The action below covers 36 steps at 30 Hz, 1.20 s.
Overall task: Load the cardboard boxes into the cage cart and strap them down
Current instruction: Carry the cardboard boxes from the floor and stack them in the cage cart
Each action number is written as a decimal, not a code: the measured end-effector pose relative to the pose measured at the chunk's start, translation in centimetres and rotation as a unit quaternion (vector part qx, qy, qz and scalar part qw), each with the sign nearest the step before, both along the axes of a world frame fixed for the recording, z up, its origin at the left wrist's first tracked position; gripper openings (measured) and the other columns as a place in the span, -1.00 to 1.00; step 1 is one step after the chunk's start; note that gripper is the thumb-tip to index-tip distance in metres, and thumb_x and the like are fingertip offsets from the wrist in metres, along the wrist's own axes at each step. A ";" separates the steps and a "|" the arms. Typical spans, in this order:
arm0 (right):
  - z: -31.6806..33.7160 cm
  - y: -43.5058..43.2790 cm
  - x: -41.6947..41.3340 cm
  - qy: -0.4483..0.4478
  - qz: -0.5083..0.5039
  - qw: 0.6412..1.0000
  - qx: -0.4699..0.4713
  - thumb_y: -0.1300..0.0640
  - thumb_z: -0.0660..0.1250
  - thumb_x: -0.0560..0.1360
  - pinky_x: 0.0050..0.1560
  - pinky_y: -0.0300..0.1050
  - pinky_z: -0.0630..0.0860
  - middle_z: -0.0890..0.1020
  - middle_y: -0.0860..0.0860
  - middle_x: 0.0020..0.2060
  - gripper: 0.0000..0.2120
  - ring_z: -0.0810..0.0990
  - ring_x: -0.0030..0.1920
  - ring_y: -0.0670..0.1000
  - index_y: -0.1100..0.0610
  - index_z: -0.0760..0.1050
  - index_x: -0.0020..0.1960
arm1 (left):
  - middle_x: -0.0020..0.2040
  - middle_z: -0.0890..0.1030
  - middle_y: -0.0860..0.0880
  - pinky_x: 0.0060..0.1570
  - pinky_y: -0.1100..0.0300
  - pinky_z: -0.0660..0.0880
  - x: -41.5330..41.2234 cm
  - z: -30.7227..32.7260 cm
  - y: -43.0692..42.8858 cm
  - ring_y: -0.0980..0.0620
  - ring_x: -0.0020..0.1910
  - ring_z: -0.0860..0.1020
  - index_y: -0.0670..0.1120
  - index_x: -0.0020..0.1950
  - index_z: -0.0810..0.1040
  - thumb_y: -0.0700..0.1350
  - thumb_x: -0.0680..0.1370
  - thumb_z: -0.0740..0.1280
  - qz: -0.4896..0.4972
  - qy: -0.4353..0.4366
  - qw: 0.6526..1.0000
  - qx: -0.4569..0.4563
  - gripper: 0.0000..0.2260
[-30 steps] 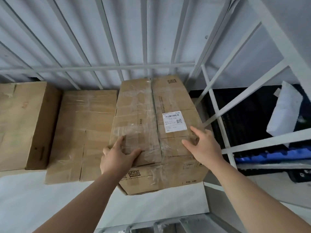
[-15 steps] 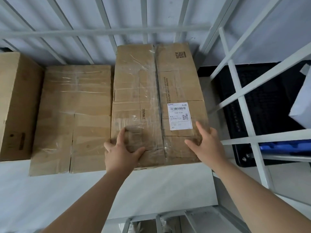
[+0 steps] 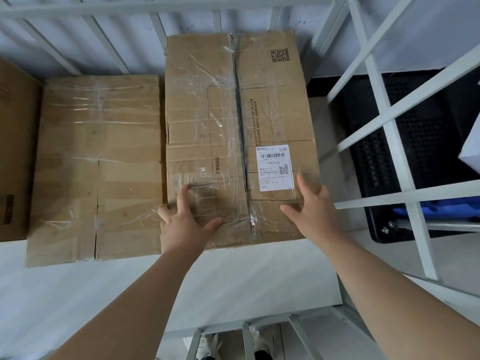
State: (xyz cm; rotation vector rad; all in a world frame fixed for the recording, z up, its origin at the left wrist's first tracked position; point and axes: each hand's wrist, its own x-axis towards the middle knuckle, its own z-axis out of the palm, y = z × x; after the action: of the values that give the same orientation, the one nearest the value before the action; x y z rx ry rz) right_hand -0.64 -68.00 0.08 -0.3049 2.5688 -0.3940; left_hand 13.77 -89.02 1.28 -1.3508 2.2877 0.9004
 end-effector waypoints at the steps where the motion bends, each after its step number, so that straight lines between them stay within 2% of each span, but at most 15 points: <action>1: 0.1 -0.1 0.1 -0.001 0.001 1.000 0.004 -0.21 0.36 0.41 0.11 0.11 0.51 0.33 0.19 0.22 -0.20 0.51 0.04 0.20 -0.20 -0.02 0.50 | 0.37 0.18 -0.21 0.19 -0.10 0.46 0.0 0.0 0.0 -0.25 0.25 0.41 0.29 0.48 -0.09 0.26 0.33 0.47 -0.006 -0.009 1.000 -0.006 -0.08; 3: 0.3 -0.4 0.0 0.019 0.011 1.000 0.016 -0.18 0.37 0.41 0.20 0.14 0.45 0.29 0.22 0.28 -0.23 0.45 0.16 0.25 -0.15 0.06 0.49 | 0.37 0.19 -0.21 0.27 -0.09 0.37 -0.2 0.3 0.1 -0.24 0.33 0.32 0.24 0.51 -0.12 0.31 0.35 0.42 -0.031 -0.040 0.998 -0.036 -0.07; 5: 0.9 -0.8 0.0 0.048 0.041 0.998 0.030 -0.13 0.37 0.43 0.33 0.16 0.34 0.20 0.25 0.42 -0.32 0.29 0.36 0.28 -0.08 0.16 0.47 | 0.41 0.17 -0.21 0.37 -0.08 0.24 -0.6 1.0 0.1 -0.21 0.40 0.22 0.13 0.54 -0.08 0.33 0.38 0.37 -0.071 -0.066 0.991 -0.090 -0.10; 7: 1.9 -1.3 0.0 0.062 0.072 0.995 0.028 -0.07 0.34 0.49 0.40 0.11 0.21 0.15 0.19 0.49 -0.40 0.15 0.47 0.22 0.02 0.23 0.46 | 0.48 0.13 -0.16 0.42 -0.08 0.16 -1.1 2.2 0.0 -0.18 0.46 0.13 0.04 0.54 0.01 0.32 0.44 0.30 -0.112 -0.066 0.983 -0.128 -0.19; 8: 2.5 -1.7 0.0 0.063 0.081 0.994 0.020 -0.05 0.32 0.51 0.41 0.08 0.20 0.16 0.16 0.50 -0.43 0.14 0.48 0.19 0.07 0.25 0.45 | 0.50 0.14 -0.12 0.43 -0.07 0.14 -1.4 2.9 -0.1 -0.16 0.48 0.11 0.01 0.54 0.07 0.30 0.48 0.26 -0.132 -0.058 0.980 -0.136 -0.25; 10: 3.8 -2.3 -0.2 0.065 0.089 0.994 -0.002 0.00 0.30 0.53 0.36 0.06 0.28 0.29 0.13 0.45 -0.48 0.24 0.44 0.17 0.13 0.29 0.42 | 0.48 0.25 -0.05 0.43 -0.04 0.15 -2.2 4.7 -0.2 -0.11 0.47 0.16 -0.02 0.51 0.17 0.24 0.54 0.19 -0.168 -0.039 0.975 -0.140 -0.38; 12: 5.8 -2.8 -0.5 0.083 0.109 0.990 -0.028 0.02 0.29 0.50 0.17 0.02 0.48 0.46 0.05 0.26 -0.59 0.42 0.27 0.14 0.13 0.38 0.31 | 0.41 0.38 -0.02 0.38 0.01 0.19 -2.9 6.9 -0.1 -0.08 0.42 0.26 -0.02 0.49 0.22 0.17 0.58 0.16 -0.192 -0.023 0.970 -0.146 -0.46; 14: 8.3 -3.2 -0.9 0.100 0.122 0.987 -0.042 0.02 0.30 0.49 -0.01 -0.03 0.54 0.51 -0.02 0.13 -0.65 0.49 0.14 0.07 0.12 0.40 0.23 | 0.33 0.47 -0.01 0.30 0.05 0.26 -3.7 9.7 0.0 -0.07 0.35 0.35 -0.02 0.44 0.31 0.13 0.58 0.16 -0.207 -0.005 0.966 -0.157 -0.54; 15: 9.8 -3.3 -1.1 0.107 0.125 0.985 -0.048 0.01 0.30 0.50 0.00 -0.04 0.55 0.52 -0.02 0.14 -0.63 0.49 0.14 0.06 0.12 0.40 0.25 | 0.28 0.50 -0.01 0.25 0.06 0.30 -4.1 11.2 0.1 -0.07 0.30 0.39 -0.02 0.39 0.37 0.11 0.58 0.17 -0.211 0.003 0.964 -0.159 -0.59; 18: 14.8 -3.3 -1.5 0.137 0.135 0.979 -0.060 -0.04 0.30 0.52 0.21 -0.06 0.48 0.50 0.01 0.26 -0.49 0.45 0.25 0.05 0.15 0.34 0.38 | 0.21 0.55 0.00 0.18 0.07 0.36 -5.3 16.0 0.6 -0.06 0.21 0.45 -0.02 0.31 0.45 0.10 0.58 0.17 -0.231 0.031 0.958 -0.168 -0.64; 21: 20.2 -3.0 -1.6 0.168 0.162 0.971 -0.057 -0.07 0.26 0.55 0.32 -0.07 0.38 0.48 0.04 0.30 -0.48 0.41 0.31 0.05 0.18 0.31 0.41 | 0.17 0.56 0.01 0.15 0.08 0.39 -6.2 20.9 1.0 -0.05 0.17 0.47 -0.02 0.27 0.48 0.11 0.59 0.15 -0.260 0.067 0.945 -0.188 -0.66; 28: 33.0 -0.5 0.6 0.253 0.165 0.952 -0.044 -0.07 0.26 0.53 0.29 -0.02 0.42 0.55 0.04 0.19 -0.53 0.48 0.23 0.07 0.19 0.40 0.33 | 0.22 0.55 0.04 0.19 0.11 0.39 -6.2 32.9 3.0 0.01 0.21 0.47 0.02 0.29 0.46 0.13 0.59 0.14 -0.326 0.146 0.912 -0.204 -0.66; 31: 38.7 1.8 3.2 0.294 0.125 0.947 -0.043 -0.03 0.28 0.52 0.30 0.02 0.42 0.57 0.09 0.19 -0.53 0.51 0.23 0.09 0.24 0.44 0.32 | 0.20 0.55 0.05 0.18 0.11 0.39 -5.0 38.0 4.4 0.00 0.20 0.47 0.02 0.27 0.47 0.14 0.59 0.14 -0.366 0.166 0.890 -0.213 -0.66; 36: 46.1 7.4 9.1 0.335 0.015 0.941 -0.049 0.02 0.30 0.51 0.25 0.02 0.47 0.59 0.08 0.14 -0.59 0.53 0.19 0.08 0.22 0.47 0.27 | 0.30 0.50 0.05 0.28 0.08 0.31 -2.1 46.2 8.9 -0.03 0.31 0.40 0.02 0.33 0.44 0.15 0.60 0.11 -0.448 0.204 0.846 -0.206 -0.62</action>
State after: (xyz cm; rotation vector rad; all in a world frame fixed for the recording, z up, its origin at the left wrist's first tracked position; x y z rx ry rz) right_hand 8.45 -60.59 46.23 -0.6007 3.2062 -0.4692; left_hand 11.71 -80.13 47.45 -0.0356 3.0743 0.3852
